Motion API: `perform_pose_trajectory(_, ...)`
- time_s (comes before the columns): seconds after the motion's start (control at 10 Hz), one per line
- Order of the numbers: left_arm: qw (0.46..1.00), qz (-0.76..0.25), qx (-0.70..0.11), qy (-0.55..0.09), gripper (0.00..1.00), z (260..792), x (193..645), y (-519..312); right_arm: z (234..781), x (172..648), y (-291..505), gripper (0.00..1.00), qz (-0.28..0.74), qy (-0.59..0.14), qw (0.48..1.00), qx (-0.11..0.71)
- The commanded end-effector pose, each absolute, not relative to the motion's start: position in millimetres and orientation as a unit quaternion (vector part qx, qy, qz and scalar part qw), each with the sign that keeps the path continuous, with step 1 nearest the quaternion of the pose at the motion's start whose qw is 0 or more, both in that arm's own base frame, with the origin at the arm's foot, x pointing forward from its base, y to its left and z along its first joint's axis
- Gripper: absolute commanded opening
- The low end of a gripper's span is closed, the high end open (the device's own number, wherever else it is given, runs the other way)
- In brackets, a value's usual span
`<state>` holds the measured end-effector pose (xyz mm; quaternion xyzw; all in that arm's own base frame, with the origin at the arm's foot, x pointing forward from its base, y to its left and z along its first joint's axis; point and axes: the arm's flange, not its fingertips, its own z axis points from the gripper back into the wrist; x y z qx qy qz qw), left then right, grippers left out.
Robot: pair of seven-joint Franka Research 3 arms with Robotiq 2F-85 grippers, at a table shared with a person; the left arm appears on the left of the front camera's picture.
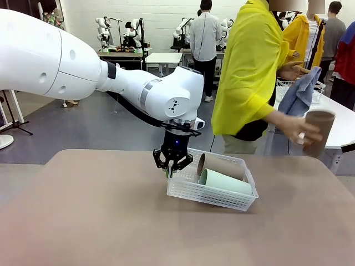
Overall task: Clean and organize the cups into the basket.
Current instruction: Pick up the Reusable plastic cup from the right side of the table and stack it inside the Organizing basket in the center of the table.
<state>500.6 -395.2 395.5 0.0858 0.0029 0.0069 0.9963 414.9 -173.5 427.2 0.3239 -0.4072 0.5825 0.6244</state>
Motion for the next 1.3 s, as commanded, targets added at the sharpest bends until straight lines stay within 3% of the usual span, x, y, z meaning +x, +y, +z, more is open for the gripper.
perform_pose_trajectory(0.0, 0.997, 0.005, 0.08, 0.001, 0.0, 394.9, 497.8, -392.1, 424.5, 411.2, -171.2, 1.0, 0.584, -0.399, 0.631, 0.318)
perform_pose_trajectory(0.9, 0.997, 0.005, 0.08, 0.001, 0.0, 394.9, 497.8, -392.1, 427.3, 415.2, -173.0, 1.0, 0.583, -0.407, 0.624, 0.324)
perform_pose_trajectory(1.2, 0.997, 0.005, 0.08, 0.001, 0.0, 394.9, 497.8, -392.1, 391.7, 441.5, -172.8, 1.0, 0.526, -0.43, 0.647, 0.347)
